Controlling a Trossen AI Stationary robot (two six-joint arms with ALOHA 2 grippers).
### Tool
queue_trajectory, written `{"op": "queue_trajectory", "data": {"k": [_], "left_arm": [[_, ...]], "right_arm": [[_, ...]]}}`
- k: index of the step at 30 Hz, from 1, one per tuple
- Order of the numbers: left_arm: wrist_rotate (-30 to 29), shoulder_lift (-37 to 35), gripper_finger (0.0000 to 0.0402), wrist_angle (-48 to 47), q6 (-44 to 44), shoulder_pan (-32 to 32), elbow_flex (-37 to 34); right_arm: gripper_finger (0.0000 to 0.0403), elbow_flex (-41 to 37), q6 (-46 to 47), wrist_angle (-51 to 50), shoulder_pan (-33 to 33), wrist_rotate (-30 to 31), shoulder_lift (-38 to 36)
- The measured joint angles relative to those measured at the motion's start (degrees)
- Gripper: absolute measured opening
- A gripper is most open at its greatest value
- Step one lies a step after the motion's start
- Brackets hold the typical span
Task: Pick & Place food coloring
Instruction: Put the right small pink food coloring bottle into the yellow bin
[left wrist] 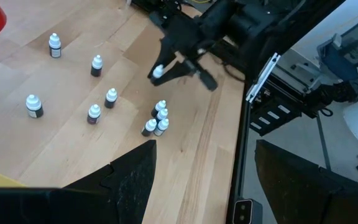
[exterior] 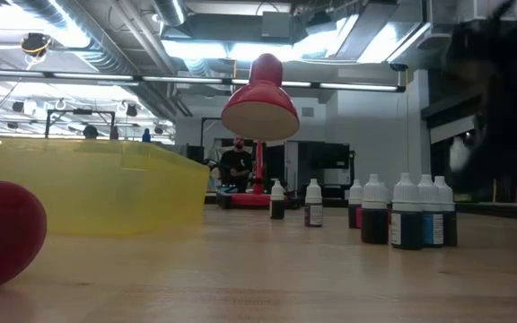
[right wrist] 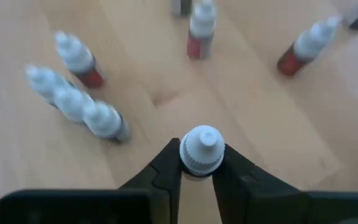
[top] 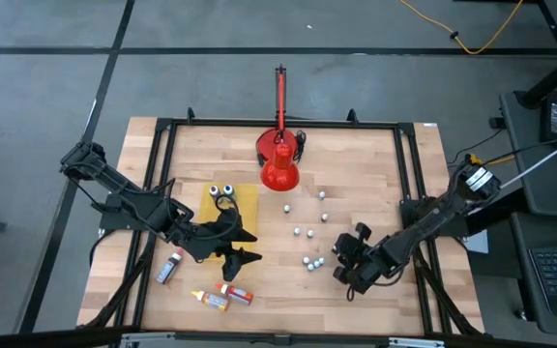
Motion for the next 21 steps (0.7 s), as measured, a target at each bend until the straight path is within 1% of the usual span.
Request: {"op": "queue_trajectory", "data": {"k": [2,6,18,21], "left_arm": [[0.00,0.00,0.0260,0.01,0.00,0.00,-0.02],[0.00,0.00,0.0260,0.00,0.00,0.00,-0.02],[0.00,0.00,0.0260,0.00,0.00,0.00,-0.02],[0.00,0.00,0.0260,0.00,0.00,0.00,0.00]], "right_arm": [[0.0074,2.36,-0.42,-3.15,0.06,-0.28,-1.48],[0.0079,8.33,-0.87,-11.19,0.16,-1.72,-1.65],[0.0076,24.94,-7.65,-13.45,-0.17,-1.49,-1.84],[0.0076,28.90,-7.98,-15.19,-0.28,-0.21,-1.83]]}}
